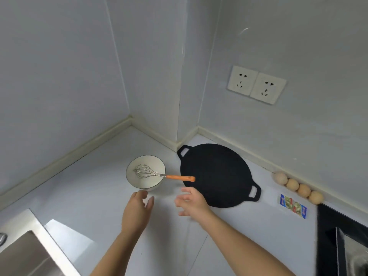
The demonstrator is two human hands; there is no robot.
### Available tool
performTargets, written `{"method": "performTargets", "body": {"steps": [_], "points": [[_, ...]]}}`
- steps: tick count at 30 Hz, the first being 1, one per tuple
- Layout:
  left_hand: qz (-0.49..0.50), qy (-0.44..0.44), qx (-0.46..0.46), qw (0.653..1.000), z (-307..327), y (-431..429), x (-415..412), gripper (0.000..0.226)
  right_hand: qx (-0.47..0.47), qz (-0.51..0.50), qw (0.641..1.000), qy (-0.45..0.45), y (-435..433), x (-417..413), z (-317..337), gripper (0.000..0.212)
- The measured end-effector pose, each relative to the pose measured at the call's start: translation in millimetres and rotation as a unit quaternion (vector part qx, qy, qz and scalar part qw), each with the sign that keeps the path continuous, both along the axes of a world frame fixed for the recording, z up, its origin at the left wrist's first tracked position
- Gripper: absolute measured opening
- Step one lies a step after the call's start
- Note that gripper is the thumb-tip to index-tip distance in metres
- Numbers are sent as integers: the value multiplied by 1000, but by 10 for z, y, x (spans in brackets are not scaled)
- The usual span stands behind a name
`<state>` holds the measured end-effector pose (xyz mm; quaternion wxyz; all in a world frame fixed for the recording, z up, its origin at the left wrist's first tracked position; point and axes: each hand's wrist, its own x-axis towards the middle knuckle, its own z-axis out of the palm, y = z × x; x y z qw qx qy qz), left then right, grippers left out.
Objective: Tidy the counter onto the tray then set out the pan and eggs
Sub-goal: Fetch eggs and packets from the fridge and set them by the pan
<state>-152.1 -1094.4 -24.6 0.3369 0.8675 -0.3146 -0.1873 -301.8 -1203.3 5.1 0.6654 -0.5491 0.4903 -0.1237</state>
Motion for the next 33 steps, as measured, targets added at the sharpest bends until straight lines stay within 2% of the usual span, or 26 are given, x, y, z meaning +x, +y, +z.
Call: {"method": "performTargets", "body": {"steps": [3,5,7,9,11,17,22,28,33], "points": [[57,72,15,996,49,17,260,42,69,-29,994,-78,29,304,81,42],[96,190,-23,977,91,-14,389,55,105,-63,985,-119,12,445,105,42],[135,344,-104,923,106,-60,508,50,137,-105,975,-138,-20,563,112,40],[124,434,-156,879,106,-107,615,38,149,-135,969,-146,-52,628,115,31],[98,446,-156,876,110,-162,699,34,143,-161,964,-156,-65,627,123,27],[105,428,-143,886,195,-246,603,33,98,-200,964,-148,-95,364,174,24],[16,423,-98,901,341,-442,185,37,57,-247,959,-125,-181,-231,321,21],[-120,422,-56,897,495,-772,-700,39,31,-328,935,-131,-211,-1336,485,21],[-193,444,-9,875,517,-941,-1617,40,23,-404,906,-125,-73,-2213,502,18]]}}
